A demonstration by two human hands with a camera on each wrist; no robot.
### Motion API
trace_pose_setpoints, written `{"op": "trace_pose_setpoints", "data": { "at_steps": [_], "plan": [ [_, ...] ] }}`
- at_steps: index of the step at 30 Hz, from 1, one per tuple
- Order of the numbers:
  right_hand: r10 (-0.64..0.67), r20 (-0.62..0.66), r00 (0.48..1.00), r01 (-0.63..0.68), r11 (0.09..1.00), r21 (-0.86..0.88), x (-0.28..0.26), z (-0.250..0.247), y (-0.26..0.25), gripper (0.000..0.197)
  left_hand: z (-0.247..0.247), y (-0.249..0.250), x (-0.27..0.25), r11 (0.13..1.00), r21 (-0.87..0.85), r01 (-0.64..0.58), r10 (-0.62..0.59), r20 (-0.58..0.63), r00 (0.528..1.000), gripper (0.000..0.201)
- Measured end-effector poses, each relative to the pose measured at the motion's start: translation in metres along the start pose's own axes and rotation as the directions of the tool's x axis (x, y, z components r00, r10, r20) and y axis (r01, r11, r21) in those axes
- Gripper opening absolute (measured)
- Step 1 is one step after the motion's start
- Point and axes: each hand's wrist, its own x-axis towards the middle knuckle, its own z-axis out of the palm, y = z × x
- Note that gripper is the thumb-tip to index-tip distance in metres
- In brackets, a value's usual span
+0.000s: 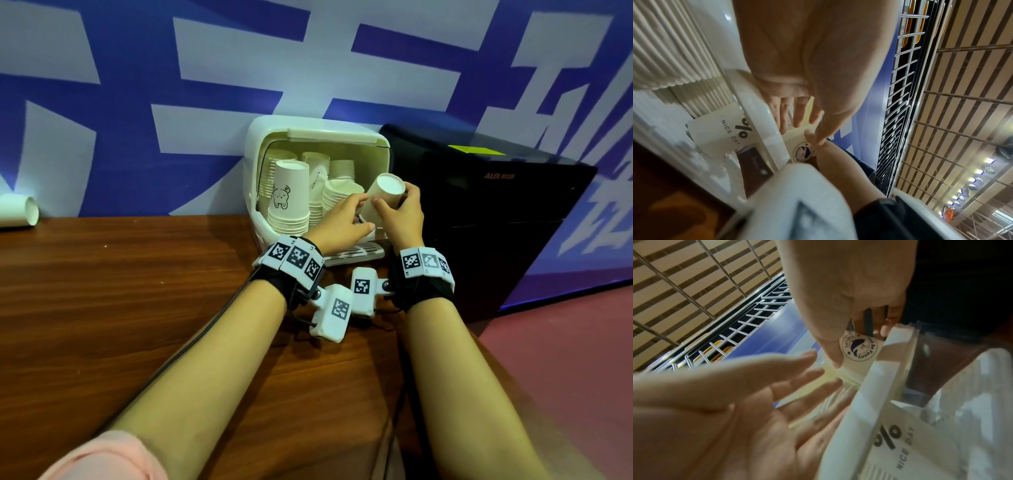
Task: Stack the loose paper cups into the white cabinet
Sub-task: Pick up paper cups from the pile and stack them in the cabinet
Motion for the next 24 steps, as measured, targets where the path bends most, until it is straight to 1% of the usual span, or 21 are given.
{"op": "trace_pose_setpoints", "data": {
  "at_steps": [7, 9, 11, 13, 15, 18, 19, 22, 24],
  "plan": [
    [0.074, 0.136, 0.988, -0.049, 0.982, -0.184, -0.001, 0.004, 0.002, 0.06, 0.002, -0.001, 0.001, 0.997, 0.079, 0.008, -0.008, 0.005, 1.0, 0.061],
    [0.102, 0.176, 0.979, -0.046, 0.954, -0.298, -0.003, 0.003, -0.001, 0.062, 0.003, -0.002, 0.001, 0.995, 0.099, 0.019, -0.019, 0.005, 1.0, 0.062],
    [0.14, 0.202, 0.969, -0.043, 0.906, -0.42, -0.003, 0.002, -0.003, 0.067, 0.005, -0.003, 0.002, 0.993, 0.115, 0.023, -0.025, 0.01, 1.0, 0.063],
    [0.169, 0.208, 0.963, -0.048, 0.871, -0.489, -0.004, 0.003, -0.007, 0.069, 0.006, -0.003, 0.002, 0.991, 0.132, 0.025, -0.028, 0.02, 0.999, 0.063],
    [0.188, 0.215, 0.958, -0.055, 0.859, -0.509, -0.005, 0.003, -0.009, 0.066, 0.006, -0.002, 0.001, 0.987, 0.156, 0.029, -0.035, 0.032, 0.999, 0.062],
    [0.188, 0.207, 0.96, -0.075, 0.886, -0.457, -0.006, 0.003, -0.01, 0.069, 0.007, -0.002, 0.0, 0.979, 0.2, 0.028, -0.041, 0.058, 0.997, 0.063],
    [0.183, 0.204, 0.962, -0.079, 0.899, -0.432, -0.006, 0.002, -0.01, 0.067, 0.007, -0.002, 0.0, 0.978, 0.207, 0.025, -0.039, 0.066, 0.997, 0.063],
    [0.171, 0.218, 0.961, -0.071, 0.913, -0.403, -0.007, 0.0, -0.012, 0.054, 0.008, -0.003, -0.001, 0.975, 0.221, 0.018, -0.036, 0.081, 0.996, 0.062],
    [0.161, 0.217, 0.963, -0.064, 0.916, -0.397, -0.008, 0.0, -0.015, 0.052, 0.007, -0.001, -0.002, 0.971, 0.24, 0.019, -0.038, 0.073, 0.997, 0.062]
  ]
}}
